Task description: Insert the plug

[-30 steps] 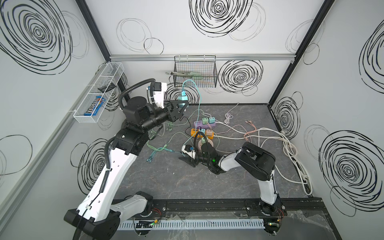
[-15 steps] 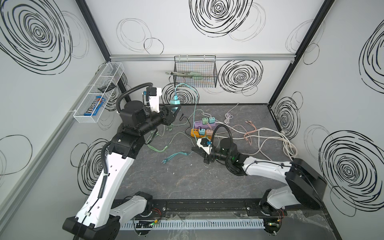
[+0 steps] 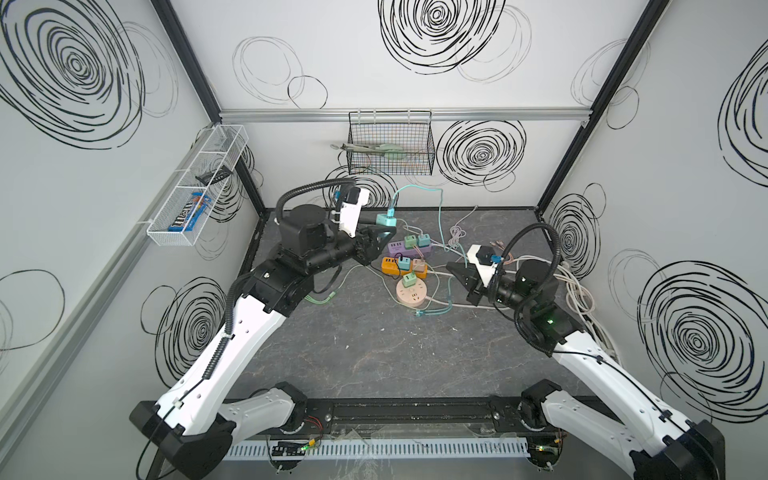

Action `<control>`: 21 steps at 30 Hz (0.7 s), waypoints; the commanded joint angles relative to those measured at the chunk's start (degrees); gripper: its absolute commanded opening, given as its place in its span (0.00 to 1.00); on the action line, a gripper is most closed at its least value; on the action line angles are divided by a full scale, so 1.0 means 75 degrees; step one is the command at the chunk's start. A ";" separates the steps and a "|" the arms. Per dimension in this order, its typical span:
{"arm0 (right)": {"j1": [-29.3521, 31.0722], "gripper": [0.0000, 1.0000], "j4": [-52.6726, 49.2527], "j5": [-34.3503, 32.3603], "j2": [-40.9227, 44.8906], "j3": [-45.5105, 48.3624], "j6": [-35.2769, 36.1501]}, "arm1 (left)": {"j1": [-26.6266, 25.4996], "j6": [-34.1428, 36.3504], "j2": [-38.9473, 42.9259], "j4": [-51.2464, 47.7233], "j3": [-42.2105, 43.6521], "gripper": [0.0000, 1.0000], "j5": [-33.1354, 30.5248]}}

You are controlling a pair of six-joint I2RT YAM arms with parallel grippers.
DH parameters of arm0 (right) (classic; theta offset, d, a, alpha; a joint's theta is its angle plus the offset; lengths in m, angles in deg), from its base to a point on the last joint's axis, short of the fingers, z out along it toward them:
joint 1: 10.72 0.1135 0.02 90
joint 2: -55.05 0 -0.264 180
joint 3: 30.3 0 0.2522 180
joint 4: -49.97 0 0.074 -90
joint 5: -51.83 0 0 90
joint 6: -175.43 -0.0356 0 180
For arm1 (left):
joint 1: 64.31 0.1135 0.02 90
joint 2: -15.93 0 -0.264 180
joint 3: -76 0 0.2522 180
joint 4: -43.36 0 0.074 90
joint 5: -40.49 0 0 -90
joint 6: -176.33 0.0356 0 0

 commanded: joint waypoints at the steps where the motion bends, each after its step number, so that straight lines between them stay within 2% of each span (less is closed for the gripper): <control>1: -0.0607 0.00 -0.0493 -0.0317 0.0298 -0.0411 -0.0074 | -0.0624 0.0756 -0.0191 0.0205 -0.0456 0.00 -0.0470; 9: -0.2332 0.00 -0.0138 -0.0866 0.0535 -0.1064 -0.0685 | -0.1305 0.1024 -0.0647 0.0031 -0.0617 0.00 -0.0619; 14: -0.3459 0.00 0.0180 -0.3182 0.0197 -0.1548 -0.1321 | -0.1761 0.1029 -0.1162 0.0221 -0.0684 0.00 -0.0364; 18: -0.4819 0.00 0.0643 -0.3606 -0.0099 -0.1818 -0.1585 | -0.2152 0.1322 -0.1809 0.0096 -0.1042 0.00 -0.0341; 21: -0.5885 0.00 -0.0085 -0.3851 -0.0563 -0.2441 -0.1586 | -0.2495 0.1516 -0.2191 0.0266 -0.1063 0.00 -0.0237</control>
